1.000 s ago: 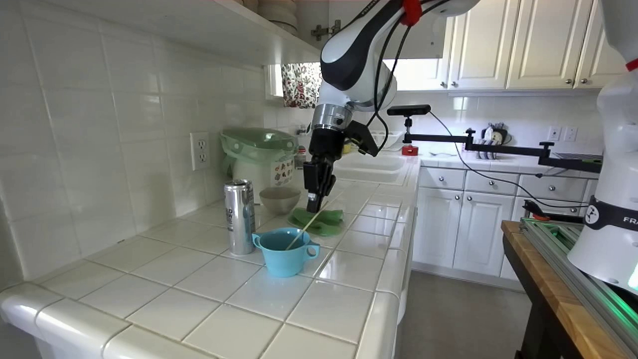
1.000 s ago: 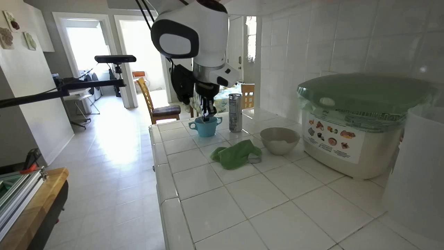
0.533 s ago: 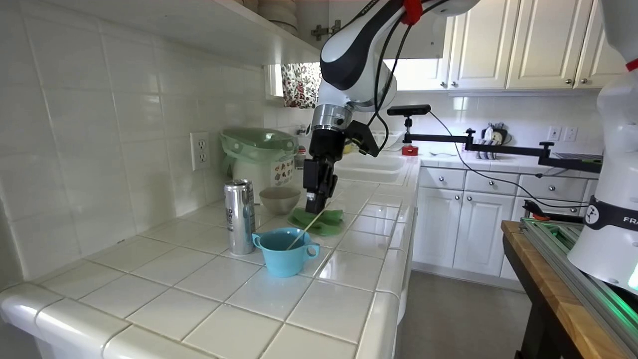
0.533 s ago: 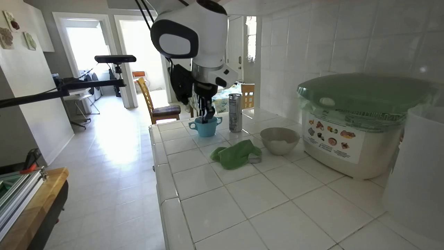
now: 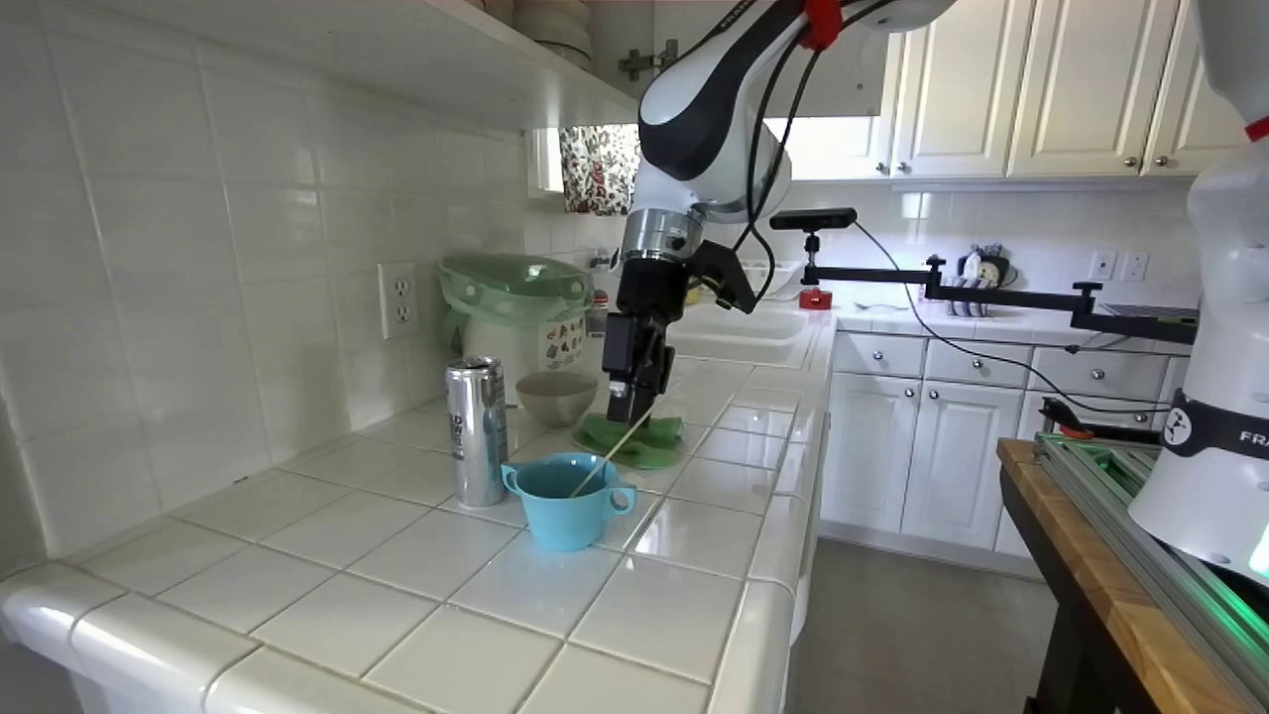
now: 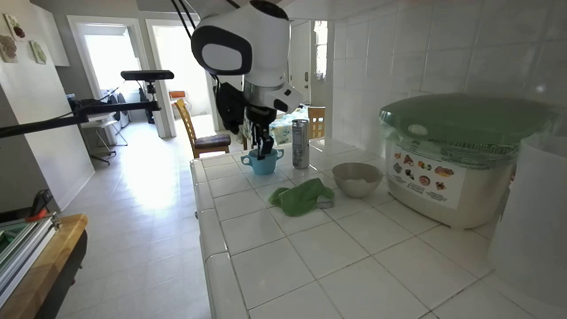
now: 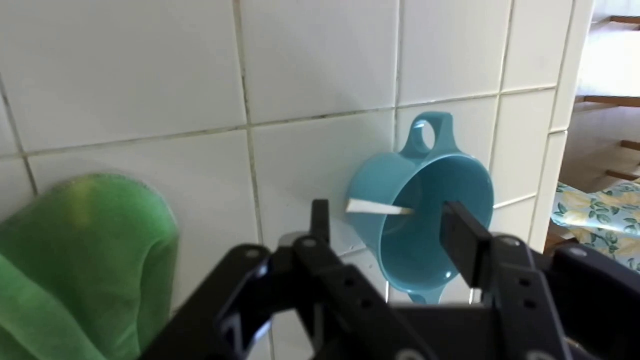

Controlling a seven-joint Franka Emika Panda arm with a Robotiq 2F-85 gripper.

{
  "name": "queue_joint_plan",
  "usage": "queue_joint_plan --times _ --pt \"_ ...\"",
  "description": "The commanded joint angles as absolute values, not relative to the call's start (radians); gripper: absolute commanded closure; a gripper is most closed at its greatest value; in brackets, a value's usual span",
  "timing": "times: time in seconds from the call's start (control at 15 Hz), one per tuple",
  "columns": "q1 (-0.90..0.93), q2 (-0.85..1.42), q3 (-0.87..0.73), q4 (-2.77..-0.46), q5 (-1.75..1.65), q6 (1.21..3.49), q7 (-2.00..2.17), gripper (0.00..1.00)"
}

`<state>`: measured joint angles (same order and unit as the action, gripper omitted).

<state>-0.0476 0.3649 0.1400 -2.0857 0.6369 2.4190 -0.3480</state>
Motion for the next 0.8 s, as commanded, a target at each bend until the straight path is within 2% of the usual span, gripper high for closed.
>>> queue_joint_plan --times 0.0,0.07,0.13,0.47,0.53,0.6,0.67,0.73 --pt "-0.044 0.332 0.148 -2.123 0.651 2.442 -0.324 0.43" --pt "-0.042 0.328 0.149 -2.13 0.653 2.447 -0.318 0.45" --pt "-0.04 0.324 0.15 -2.136 0.655 2.452 -0.313 0.43" --pt "-0.037 0.306 0.15 -2.17 0.664 2.475 -0.293 0.49" --pt "-0.037 0.304 0.15 -2.175 0.665 2.48 -0.29 0.66" --pt "-0.037 0.302 0.151 -2.179 0.665 2.485 -0.287 0.7" --pt "-0.036 0.299 0.15 -2.184 0.663 2.488 -0.283 0.6" --pt "-0.035 0.295 0.15 -2.19 0.664 2.493 -0.276 0.55"
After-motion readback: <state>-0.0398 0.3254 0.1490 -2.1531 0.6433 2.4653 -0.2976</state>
